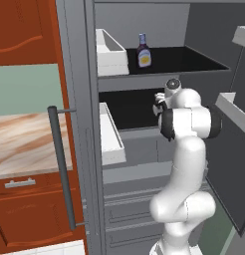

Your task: Move the condiment bottle and walnut from the second highest shelf to the top shelf to make space. Then, place the pitcher from the counter on the cleared second highest shelf.

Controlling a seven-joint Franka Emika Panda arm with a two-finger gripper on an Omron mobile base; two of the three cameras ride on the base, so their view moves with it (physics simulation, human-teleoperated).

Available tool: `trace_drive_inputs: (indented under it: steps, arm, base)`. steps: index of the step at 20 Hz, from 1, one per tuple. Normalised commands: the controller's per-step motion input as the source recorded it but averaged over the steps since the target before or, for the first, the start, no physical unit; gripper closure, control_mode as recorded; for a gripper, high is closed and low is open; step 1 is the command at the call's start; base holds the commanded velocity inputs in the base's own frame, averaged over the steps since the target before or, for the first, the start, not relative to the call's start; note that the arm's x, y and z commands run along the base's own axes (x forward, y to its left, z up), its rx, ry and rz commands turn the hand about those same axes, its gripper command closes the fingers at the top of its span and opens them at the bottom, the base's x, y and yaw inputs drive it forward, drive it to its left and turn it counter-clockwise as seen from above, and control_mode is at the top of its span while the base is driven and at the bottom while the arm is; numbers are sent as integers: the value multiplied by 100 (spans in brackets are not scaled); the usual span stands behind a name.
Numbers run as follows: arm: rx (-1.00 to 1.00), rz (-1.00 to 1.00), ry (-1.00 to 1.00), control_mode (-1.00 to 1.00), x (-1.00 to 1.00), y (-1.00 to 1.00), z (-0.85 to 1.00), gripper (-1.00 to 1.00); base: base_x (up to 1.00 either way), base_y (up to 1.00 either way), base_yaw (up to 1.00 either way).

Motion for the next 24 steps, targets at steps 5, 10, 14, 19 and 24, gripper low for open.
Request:
trace_drive_inputs:
  steps: [5,10,14,19,24]
  arm:
    - [0,0,0,-100,19,-4,-26,100]
    - [0,-1,4,-100,-5,0,-42,100]
    - [0,0,4,-100,-29,0,-57,100]
    - [0,0,-1,-100,-40,6,-47,100]
    - [0,0,-13,-100,-80,21,-9,100]
  base:
    - [0,0,0]
    - [0,0,0]
    - [0,0,0]
    - [0,0,0]
    - [0,0,0]
